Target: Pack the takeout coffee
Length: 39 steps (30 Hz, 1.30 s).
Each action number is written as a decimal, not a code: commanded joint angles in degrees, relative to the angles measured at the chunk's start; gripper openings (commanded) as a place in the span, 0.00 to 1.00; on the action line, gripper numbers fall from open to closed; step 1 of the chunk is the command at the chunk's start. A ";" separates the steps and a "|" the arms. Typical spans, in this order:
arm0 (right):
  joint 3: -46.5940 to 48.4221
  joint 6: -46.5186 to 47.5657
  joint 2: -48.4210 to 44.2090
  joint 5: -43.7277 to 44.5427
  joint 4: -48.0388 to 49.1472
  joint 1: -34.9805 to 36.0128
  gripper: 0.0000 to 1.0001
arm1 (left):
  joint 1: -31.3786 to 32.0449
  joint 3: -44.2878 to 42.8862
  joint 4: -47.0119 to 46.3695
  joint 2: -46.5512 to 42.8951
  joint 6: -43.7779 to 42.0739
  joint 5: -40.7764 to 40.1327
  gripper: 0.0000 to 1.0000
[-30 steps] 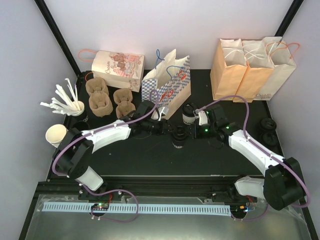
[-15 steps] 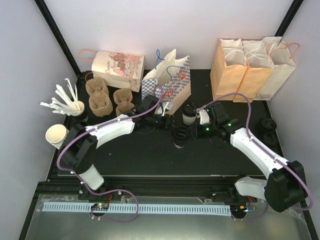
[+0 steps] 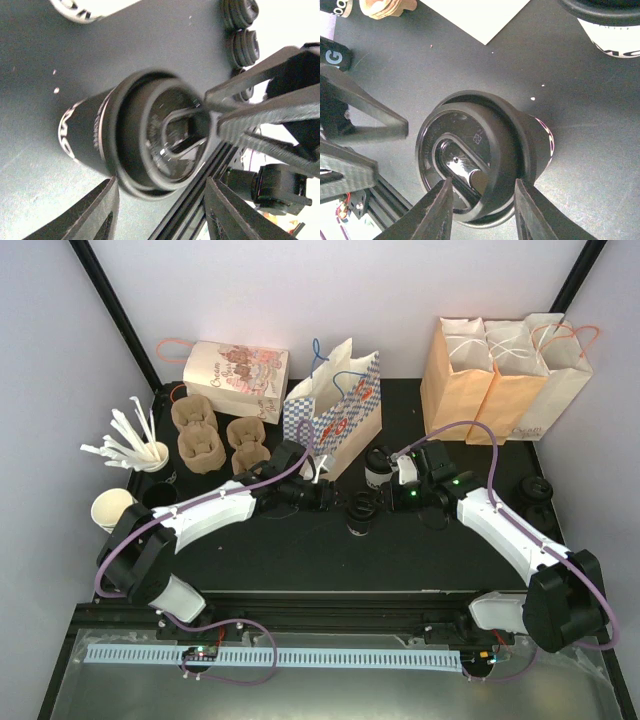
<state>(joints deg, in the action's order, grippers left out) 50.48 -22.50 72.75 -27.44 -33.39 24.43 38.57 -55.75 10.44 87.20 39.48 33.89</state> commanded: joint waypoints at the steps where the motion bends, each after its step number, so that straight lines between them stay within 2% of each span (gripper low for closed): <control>1: 1.89 1.59 1.55 -2.26 0.69 -0.30 0.36 | -0.08 3.66 -2.80 -2.12 2.45 2.53 0.49; 7: 2.01 1.85 2.05 -2.69 0.86 -0.34 0.34 | 0.06 3.84 -4.01 -2.41 3.01 3.55 0.34; 12: 2.08 1.94 2.47 -2.87 0.95 -0.34 0.34 | 0.16 3.44 -5.04 -1.94 3.72 4.38 0.28; 28: 2.08 2.55 3.54 -3.66 1.23 -0.35 0.33 | 0.38 1.41 -5.81 2.66 3.87 4.20 0.25; 39: -1.18 2.44 3.46 -3.94 2.34 -0.34 0.33 | 0.39 -0.26 -2.28 5.52 1.47 2.23 0.25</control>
<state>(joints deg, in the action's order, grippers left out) 50.89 -20.62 75.94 -30.02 -32.23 23.99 38.68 -53.84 6.48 90.41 42.46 37.12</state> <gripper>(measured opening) 0.330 0.254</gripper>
